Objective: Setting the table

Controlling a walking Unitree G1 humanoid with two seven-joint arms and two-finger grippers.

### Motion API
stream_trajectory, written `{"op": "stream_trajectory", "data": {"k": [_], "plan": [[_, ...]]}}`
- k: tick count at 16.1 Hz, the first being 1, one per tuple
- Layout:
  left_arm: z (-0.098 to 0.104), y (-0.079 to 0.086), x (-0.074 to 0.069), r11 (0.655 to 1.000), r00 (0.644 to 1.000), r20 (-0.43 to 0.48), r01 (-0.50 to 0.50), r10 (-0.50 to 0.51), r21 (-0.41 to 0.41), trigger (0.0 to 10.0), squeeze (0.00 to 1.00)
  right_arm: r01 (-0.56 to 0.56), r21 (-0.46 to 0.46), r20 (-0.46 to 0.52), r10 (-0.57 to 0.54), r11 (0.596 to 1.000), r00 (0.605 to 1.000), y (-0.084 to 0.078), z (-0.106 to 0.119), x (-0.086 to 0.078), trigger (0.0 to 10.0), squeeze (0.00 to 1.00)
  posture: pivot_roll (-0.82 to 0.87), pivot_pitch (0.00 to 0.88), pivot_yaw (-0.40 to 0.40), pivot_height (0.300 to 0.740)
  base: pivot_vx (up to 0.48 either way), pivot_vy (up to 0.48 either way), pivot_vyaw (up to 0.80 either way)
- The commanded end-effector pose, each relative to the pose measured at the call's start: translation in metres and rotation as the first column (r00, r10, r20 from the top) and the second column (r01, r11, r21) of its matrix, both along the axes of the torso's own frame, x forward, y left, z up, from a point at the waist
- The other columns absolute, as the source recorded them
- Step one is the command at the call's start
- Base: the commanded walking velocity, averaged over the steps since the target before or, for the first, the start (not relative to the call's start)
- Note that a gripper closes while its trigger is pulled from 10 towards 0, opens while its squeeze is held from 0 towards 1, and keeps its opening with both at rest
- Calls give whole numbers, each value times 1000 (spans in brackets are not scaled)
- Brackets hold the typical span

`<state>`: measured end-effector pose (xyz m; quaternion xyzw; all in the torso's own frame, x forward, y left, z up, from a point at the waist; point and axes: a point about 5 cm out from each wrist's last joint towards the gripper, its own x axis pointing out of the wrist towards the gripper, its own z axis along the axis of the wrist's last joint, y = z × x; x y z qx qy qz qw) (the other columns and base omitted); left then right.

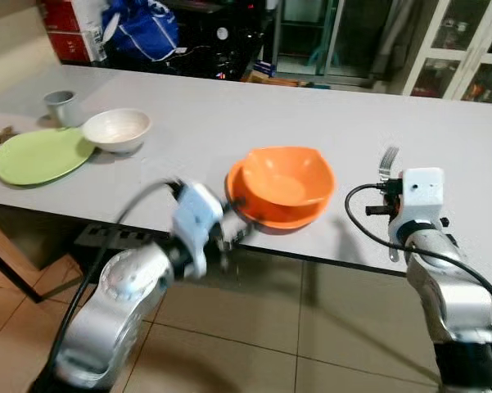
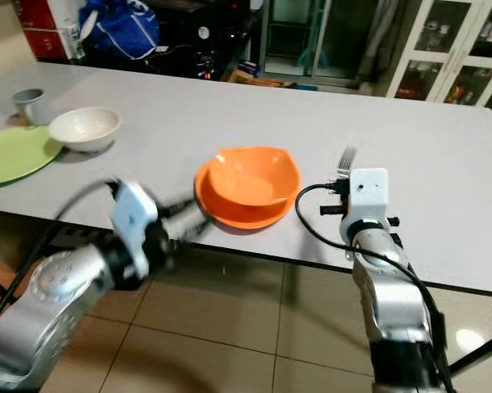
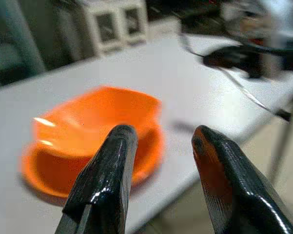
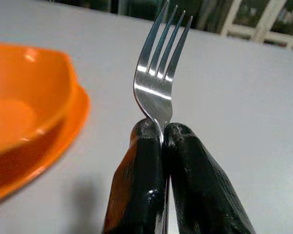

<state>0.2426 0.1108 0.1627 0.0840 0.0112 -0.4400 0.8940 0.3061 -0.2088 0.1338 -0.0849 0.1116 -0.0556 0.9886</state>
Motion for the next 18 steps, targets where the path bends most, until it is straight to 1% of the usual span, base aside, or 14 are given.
{"op": "stream_trajectory", "data": {"k": [1, 2, 5, 6, 8, 9, 12, 13, 15, 18], "plan": [[4, 0, -4, 999, 999, 0, 45, -45, 10, 10000, 0, 1, -13, 7, -1, 1000, 1000, 2, -1, 10, 10000, 0, 3, 25, 22, 740, 0, 0, 0], [4, 2, -5, 999, 999, 0, 45, -45, 13, 10000, 0, -4, -10, -2, 4, 1000, 1000, 4, -3, 14, 10000, 0, 3, 25, 22, 740, 0, 0, 0], [0, 12, -9, 998, 999, -16, 33, -33, 54, 10000, 0, -36, -4, -59, 35, 999, 998, 15, -14, 38, 10000, 0, 20, 39, 20, 740, 0, 0, 0], [-3, 15, -12, 997, 999, -30, 36, -34, 71, 10000, 0, -42, -37, -83, 39, 998, 996, 17, -16, 44, 10000, 0, 26, 46, 18, 740, 0, 0, 0], [-6, 15, -17, 996, 998, -45, 43, -40, 80, 10000, 0, -28, -99, -132, 15, 995, 991, 16, -22, 51, 10000, 0, 25, 58, 17, 740, 0, 0, 0], [-6, 15, -18, 996, 998, -48, 45, -41, 83, 10000, 0, -17, -107, -141, 2, 994, 990, 15, -23, 53, 10000, 0, 25, 58, 17, 740, 0, 0, 0], [-9, 11, -27, 995, 996, -68, 66, -60, 79, 10000, 0, 43, -152, -173, -69, 987, 982, 8, -27, 58, 10000, 0, 29, 75, 16, 740, 0, 0, 0], [-9, 10, -27, 995, 996, -69, 67, -62, 78, 10000, 0, 49, -155, -175, -76, 987, 982, 7, -28, 58, 10000, 0, 29, 75, 16, 740, 0, 0, 0], [-9, 9, -29, 995, 994, -79, 76, -71, 72, 10000, 0, 87, -131, -182, -110, 988, 977, 3, -29, 57, 10000, 0, 21, 83, 22, 740, 0, 0, 0], [-10, 7, -29, 994, 993, -87, 89, -83, 68, 10000, 0, 107, -41, -215, -113, 993, 970, 6, -31, 56, 10000, 0, 17, 85, 30, 740, 0, 0, 0]]}}
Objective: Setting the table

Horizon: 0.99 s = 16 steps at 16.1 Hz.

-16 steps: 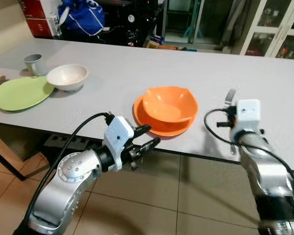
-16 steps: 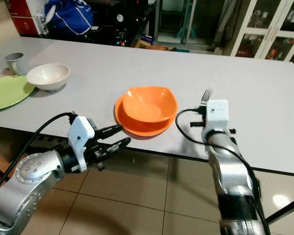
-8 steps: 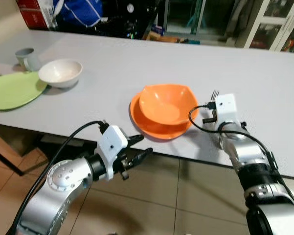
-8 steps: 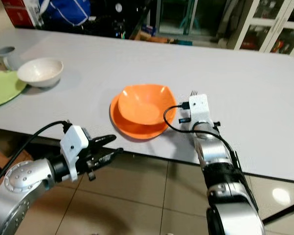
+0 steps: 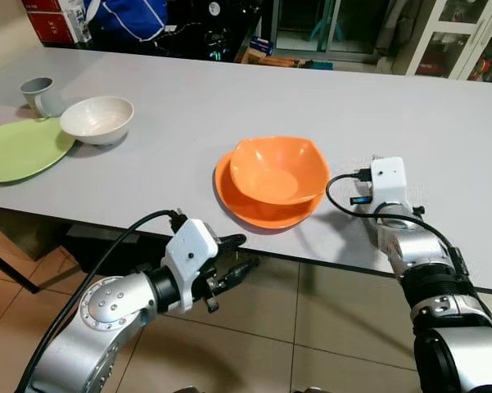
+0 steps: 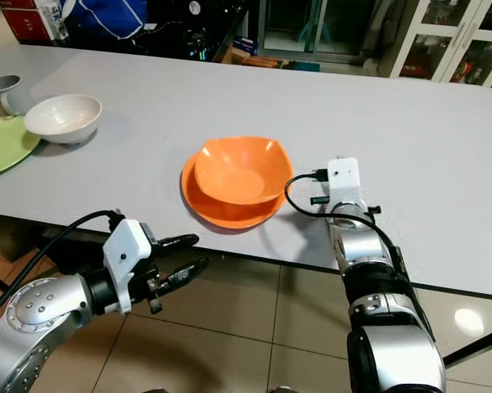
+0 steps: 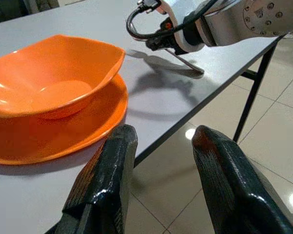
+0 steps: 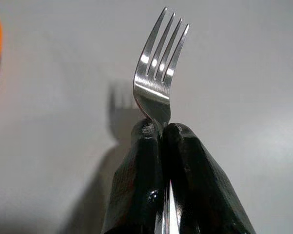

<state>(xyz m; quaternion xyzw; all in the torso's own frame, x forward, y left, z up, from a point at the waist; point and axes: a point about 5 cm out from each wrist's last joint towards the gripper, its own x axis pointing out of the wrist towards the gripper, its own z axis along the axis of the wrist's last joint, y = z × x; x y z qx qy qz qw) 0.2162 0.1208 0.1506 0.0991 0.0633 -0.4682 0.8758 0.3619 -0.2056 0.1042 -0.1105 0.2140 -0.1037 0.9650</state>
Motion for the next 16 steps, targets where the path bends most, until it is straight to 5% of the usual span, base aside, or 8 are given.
{"op": "stream_trajectory", "data": {"k": [1, 10, 16], "plan": [[2, -3, -2, 1000, 1000, -2, 31, -31, -4, 10000, 0, 4, 68, -22, -2, 998, 1000, 5, 1, 1, 10000, 0, 17, 85, 30, 740, 0, 0, 0], [2, -8, -5, 999, 999, -5, 38, -38, -6, 10000, 0, -61, 191, -84, 78, 980, 993, 40, 10, -1, 10000, 0, 9, 94, 21, 740, 0, 0, 0], [1, -9, -7, 999, 999, -9, 38, -38, -11, 10000, 0, 17, 157, -72, -5, 988, 997, 31, 9, -1, 10000, 0, 8, 97, 17, 740, 0, 0, 0]]}}
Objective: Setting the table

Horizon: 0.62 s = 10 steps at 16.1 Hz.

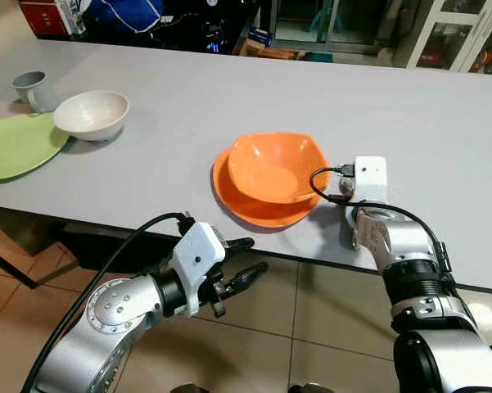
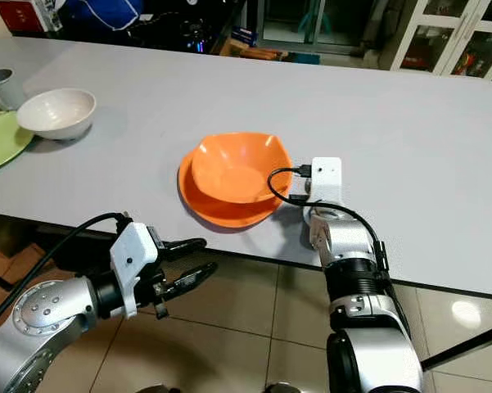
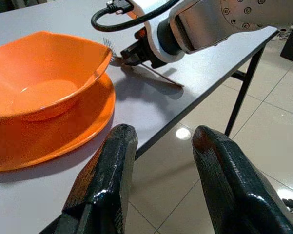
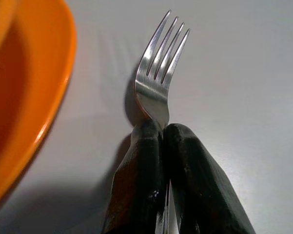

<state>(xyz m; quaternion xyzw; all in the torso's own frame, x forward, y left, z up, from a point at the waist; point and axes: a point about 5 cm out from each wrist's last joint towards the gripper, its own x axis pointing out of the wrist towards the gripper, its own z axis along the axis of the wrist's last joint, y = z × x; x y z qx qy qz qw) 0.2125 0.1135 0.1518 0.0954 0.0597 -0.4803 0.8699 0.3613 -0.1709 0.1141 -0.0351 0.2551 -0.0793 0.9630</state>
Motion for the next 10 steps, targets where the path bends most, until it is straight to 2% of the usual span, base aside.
{"op": "stream_trajectory", "data": {"k": [1, 3, 7, 8, 9, 10], "plan": [[0, -2, -3, 1000, 1000, -9, 12, -12, -1, 10000, 0, 15, -10, -2, -15, 1000, 1000, -3, 0, 0, 10000, 0, 4, 99, 18, 740, 0, 0, 0], [2, -4, -3, 1000, 1000, -10, 16, -16, -13, 10000, 0, 13, -14, 0, -13, 1000, 1000, -2, 1, 1, 10000, 0, 4, 99, 18, 740, 0, 0, 0], [2, -5, -4, 1000, 1000, -13, 18, -18, -15, 10000, 0, 18, 36, -7, -18, 999, 1000, 2, 0, 2, 10000, 0, 3, 101, 16, 740, 0, 0, 0], [2, -6, -3, 1000, 1000, -14, 18, -18, -17, 10000, 0, 20, 42, -8, -20, 999, 1000, 2, 0, 3, 10000, 51, 3, 102, 14, 740, 0, 0, 0], [2, -6, -3, 1000, 1000, -15, 18, -19, -17, 10000, 0, 18, 55, -11, -18, 998, 1000, 2, -1, 2, 10000, 812, 3, 102, 14, 740, 0, 0, 0], [2, -6, -3, 1000, 1000, -16, 18, -19, -18, 10000, 0, 18, 65, -14, -17, 998, 1000, 2, -1, 2, 10000, 1000, 3, 102, 14, 740, 0, 0, 0]]}}
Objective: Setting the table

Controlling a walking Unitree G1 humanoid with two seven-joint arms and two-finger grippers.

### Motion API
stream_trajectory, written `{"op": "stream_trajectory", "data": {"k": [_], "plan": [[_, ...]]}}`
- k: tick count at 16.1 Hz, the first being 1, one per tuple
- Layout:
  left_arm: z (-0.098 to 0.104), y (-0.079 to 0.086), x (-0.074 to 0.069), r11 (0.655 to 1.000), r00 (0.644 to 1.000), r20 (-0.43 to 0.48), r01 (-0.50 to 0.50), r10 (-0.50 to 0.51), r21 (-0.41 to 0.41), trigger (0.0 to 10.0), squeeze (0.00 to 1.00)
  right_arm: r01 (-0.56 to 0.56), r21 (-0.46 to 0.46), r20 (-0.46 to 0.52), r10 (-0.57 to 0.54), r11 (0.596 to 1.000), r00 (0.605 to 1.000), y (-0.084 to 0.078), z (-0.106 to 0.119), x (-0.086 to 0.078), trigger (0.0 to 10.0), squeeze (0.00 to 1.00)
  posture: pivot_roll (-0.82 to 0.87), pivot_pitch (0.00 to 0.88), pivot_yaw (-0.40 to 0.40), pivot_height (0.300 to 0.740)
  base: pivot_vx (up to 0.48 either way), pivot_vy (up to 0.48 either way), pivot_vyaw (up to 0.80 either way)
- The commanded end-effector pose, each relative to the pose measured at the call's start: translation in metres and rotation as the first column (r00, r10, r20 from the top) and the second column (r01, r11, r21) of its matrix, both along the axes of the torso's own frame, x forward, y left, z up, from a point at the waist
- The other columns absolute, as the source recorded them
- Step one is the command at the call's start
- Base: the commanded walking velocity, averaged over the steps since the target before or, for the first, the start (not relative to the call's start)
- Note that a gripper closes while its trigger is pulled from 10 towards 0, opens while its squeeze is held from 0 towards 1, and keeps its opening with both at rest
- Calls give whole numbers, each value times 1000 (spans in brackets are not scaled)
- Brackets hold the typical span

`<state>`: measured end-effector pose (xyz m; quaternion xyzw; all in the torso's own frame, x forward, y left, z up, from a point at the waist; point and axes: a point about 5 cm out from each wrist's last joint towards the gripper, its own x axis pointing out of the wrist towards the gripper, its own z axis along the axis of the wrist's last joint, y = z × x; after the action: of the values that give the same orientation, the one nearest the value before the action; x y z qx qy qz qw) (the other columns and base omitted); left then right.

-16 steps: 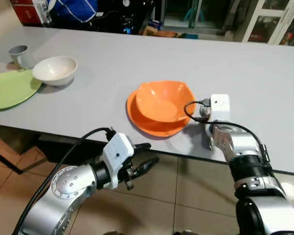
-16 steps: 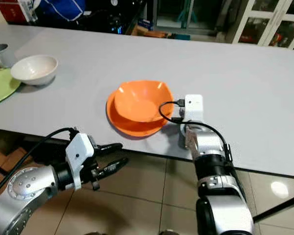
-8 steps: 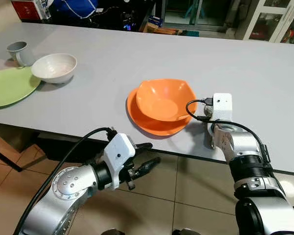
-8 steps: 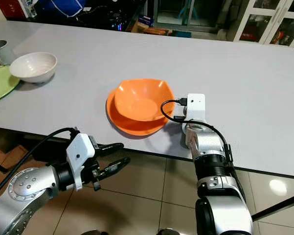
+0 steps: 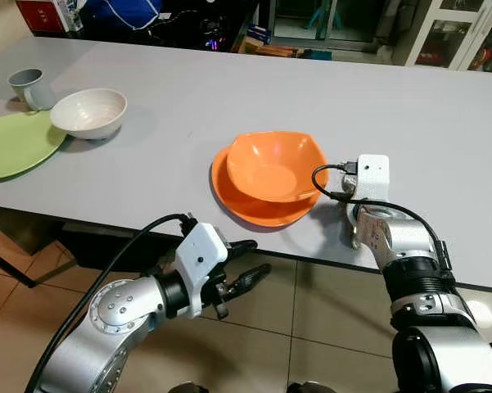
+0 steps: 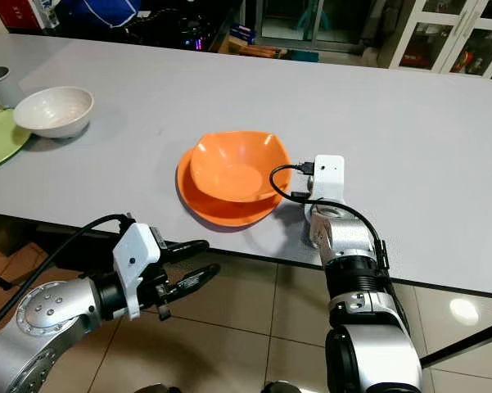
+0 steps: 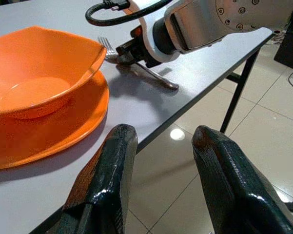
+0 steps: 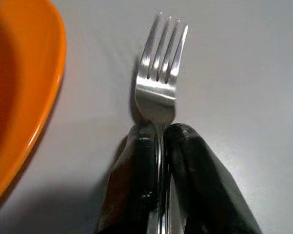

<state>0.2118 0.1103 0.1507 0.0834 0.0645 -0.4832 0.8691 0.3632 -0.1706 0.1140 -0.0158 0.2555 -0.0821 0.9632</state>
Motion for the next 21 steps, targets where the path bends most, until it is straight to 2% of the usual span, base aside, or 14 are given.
{"op": "stream_trajectory", "data": {"k": [1, 5, 8, 14, 15, 19, 20, 21], "plan": [[3, -3, -3, 1000, 1000, 4, 15, -15, -1, 10000, 0, 3, 37, -18, -2, 999, 1000, 2, -1, 1, 10000, 1000, 3, 102, 14, 740, 0, 0, 0], [2, -3, -3, 1000, 1000, 1, 16, -16, 0, 10000, 0, 3, 54, -25, -1, 999, 1000, 4, -2, 0, 10000, 1000, 0, 102, 13, 740, 0, 0, 0], [3, -2, -3, 1000, 1000, 1, 14, -14, -2, 10000, 0, 1, 117, -5, -1, 993, 1000, 8, 6, 2, 10000, 1000, 0, 101, 11, 740, 0, 0, 0], [4, -4, 1, 1000, 1000, 5, 14, -14, -11, 10000, 0, -8, 98, 22, 6, 995, 1000, -2, 26, -1, 10000, 1000, -7, 86, 6, 740, 0, 0, 0], [4, -5, 3, 1000, 1000, 9, 15, -15, -17, 10000, 0, -15, 87, 20, 13, 996, 1000, -5, 32, -4, 10000, 0, -10, 78, 5, 740, 0, 0, 0], [6, -8, 7, 999, 1000, 28, -5, 6, -38, 10000, 0, -14, 27, -14, 15, 1000, 1000, -21, 40, -18, 10000, 0, -23, 54, 3, 740, 0, 0, 0], [9, -10, 12, 996, 998, 44, -44, 47, -72, 10000, 0, -12, 6, -14, 12, 1000, 1000, -28, 43, -24, 10000, 0, -26, 50, 0, 740, 0, 0, 0], [10, -10, 18, 994, 993, 68, -91, 96, -67, 10000, 0, -3, -14, -9, 3, 1000, 1000, -34, 46, -29, 10000, 0, -28, 46, -1, 740, 0, 0, 0]]}}
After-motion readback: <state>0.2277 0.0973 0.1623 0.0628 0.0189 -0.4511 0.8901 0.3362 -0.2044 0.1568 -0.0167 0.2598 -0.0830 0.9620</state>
